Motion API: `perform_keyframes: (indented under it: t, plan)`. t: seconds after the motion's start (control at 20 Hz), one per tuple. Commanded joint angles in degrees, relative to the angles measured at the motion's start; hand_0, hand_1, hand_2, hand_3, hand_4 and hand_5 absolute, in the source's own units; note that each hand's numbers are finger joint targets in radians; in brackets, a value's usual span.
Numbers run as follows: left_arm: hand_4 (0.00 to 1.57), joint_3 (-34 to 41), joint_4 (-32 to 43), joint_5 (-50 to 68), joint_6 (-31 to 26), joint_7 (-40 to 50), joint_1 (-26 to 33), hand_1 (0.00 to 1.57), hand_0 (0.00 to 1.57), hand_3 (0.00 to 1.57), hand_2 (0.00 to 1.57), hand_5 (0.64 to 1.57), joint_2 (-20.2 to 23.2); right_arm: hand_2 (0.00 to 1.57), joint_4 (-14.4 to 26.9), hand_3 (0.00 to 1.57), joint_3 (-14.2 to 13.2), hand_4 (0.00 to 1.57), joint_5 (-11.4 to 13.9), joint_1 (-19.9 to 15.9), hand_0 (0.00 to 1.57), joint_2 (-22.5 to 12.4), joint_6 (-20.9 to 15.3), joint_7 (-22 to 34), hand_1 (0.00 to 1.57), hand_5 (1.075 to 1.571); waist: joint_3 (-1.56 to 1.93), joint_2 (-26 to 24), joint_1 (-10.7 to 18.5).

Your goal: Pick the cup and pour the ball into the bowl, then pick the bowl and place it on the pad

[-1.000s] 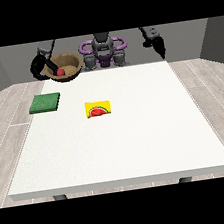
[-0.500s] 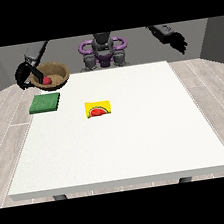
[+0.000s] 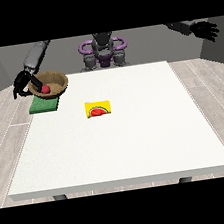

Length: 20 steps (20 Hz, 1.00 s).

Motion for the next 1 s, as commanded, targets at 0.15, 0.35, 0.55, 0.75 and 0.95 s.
perform_keyframes:
  t: [0.15,0.35,0.55,0.75,0.95]
  plan:
    - [1.19,1.6,-0.4,2.0,-1.9,0.0,-0.8,0.0,0.0,0.0,0.0,1.558,2.8,1.57,5.9,0.71,-4.9,0.0,-1.2,-2.1,1.57,-3.8,-3.6,-1.2,1.57,1.56,0.06,2.5,1.2]
    - [1.18,1.0,-3.0,2.1,-3.0,-1.1,0.9,0.0,0.0,0.0,0.0,1.551,2.1,0.88,10.5,1.1,-7.2,0.0,-3.3,-3.8,0.85,-6.7,-0.6,-2.3,0.85,1.513,0.08,4.6,3.1]
    - [1.18,2.6,2.9,2.6,-3.9,-1.4,-0.8,0.0,0.0,0.0,0.0,1.551,5.0,0.42,9.0,0.65,-3.3,0.0,-1.4,-3.8,0.0,-4.0,1.0,-0.8,0.0,1.46,0.02,2.8,0.6]
    - [1.08,-2.6,-5.1,-0.1,0.0,2.2,0.8,0.0,0.0,0.0,0.0,1.567,-0.4,0.0,11.7,0.12,-3.9,0.0,-2.0,-4.7,0.0,-8.1,5.9,0.8,0.0,1.369,0.12,-1.5,0.3]
    - [0.9,-10.6,-10.3,-2.6,5.7,10.8,0.4,0.0,0.0,0.0,0.0,1.559,-9.7,0.0,10.9,0.0,-0.1,0.0,0.8,-6.5,0.0,-5.0,3.1,7.4,0.0,1.356,0.09,-12.7,0.9]
